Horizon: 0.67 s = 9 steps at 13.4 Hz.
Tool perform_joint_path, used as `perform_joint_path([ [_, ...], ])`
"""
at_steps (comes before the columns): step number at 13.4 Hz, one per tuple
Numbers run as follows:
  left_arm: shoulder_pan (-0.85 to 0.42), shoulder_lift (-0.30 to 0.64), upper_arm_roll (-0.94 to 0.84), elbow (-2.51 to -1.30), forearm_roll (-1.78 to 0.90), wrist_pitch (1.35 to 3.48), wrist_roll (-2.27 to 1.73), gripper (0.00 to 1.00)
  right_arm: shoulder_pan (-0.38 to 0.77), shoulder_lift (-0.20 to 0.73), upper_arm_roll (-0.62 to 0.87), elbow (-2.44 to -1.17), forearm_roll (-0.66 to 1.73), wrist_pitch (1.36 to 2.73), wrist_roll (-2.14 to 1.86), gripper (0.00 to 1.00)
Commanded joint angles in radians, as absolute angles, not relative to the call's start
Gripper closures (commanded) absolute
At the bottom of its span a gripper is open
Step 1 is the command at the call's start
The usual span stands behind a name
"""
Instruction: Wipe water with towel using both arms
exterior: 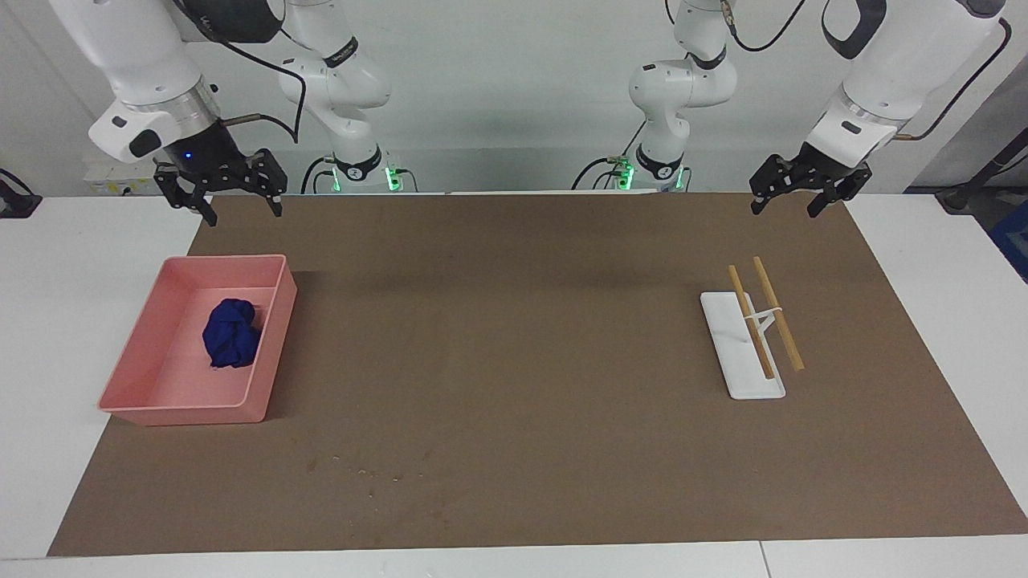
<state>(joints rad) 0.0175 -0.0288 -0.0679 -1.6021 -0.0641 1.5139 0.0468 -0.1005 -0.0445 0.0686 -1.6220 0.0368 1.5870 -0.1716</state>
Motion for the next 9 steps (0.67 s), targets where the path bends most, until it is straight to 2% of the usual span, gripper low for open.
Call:
perform_joint_path([
  [1, 0.014, -0.058, -0.066, -1.637, -0.057, 1.534, 0.043, 0.0, -0.115, -0.028, 0.08, -1.597, 0.063, 1.562, -0.157, 0.0],
  [9, 0.014, -0.058, -0.066, -1.637, -0.057, 1.534, 0.044, 0.0, -0.115, -0.028, 0.08, -1.605, 0.063, 1.566, -0.15, 0.0],
])
